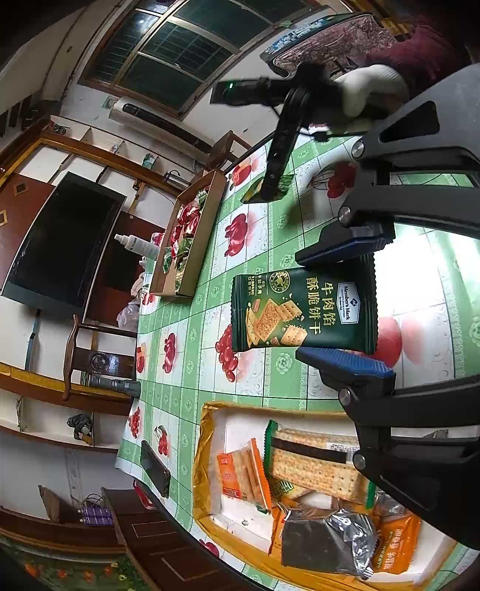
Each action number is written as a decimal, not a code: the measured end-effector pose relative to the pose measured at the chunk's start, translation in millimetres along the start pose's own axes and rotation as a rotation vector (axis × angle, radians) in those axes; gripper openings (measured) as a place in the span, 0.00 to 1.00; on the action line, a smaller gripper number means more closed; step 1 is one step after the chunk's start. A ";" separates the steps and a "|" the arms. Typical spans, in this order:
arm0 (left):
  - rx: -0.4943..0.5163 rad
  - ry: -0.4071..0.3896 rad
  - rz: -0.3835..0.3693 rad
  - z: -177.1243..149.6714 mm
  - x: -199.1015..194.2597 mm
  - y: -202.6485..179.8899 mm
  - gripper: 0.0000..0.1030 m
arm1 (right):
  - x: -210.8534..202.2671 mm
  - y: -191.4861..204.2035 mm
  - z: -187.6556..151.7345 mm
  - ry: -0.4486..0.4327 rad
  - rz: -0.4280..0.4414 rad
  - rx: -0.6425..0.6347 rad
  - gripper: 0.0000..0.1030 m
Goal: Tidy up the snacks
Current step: 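Lift the dark green pack with the left tool while the right tool carries the pea bag toward the tray, then lower the dark green pack with the left tool while the right tool opens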
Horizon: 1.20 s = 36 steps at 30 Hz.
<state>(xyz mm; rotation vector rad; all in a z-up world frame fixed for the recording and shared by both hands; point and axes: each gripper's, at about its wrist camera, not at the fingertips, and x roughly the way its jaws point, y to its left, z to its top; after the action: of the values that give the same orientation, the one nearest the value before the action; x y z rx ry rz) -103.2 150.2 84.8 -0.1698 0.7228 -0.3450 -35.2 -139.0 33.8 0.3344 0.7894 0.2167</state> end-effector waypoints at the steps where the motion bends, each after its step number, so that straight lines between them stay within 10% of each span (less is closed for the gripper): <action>1: 0.002 -0.004 0.003 -1.7 -2.6 0.0 0.41 | -4.0 6.7 -3.5 0.001 0.011 -0.010 0.38; 26: 0.018 -0.073 0.034 -7.4 -34.6 -3.9 0.41 | -41.7 82.2 -38.3 -0.004 0.097 -0.137 0.38; 36: 0.004 0.074 -0.023 -23.1 -3.5 -9.6 0.54 | -32.3 78.6 -48.8 0.030 0.101 -0.122 0.39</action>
<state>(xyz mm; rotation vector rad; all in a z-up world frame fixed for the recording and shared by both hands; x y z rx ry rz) -123.6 141.8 72.4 -0.1619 0.7938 -0.3758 -97.8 -66.0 52.2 0.2560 0.7858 0.3640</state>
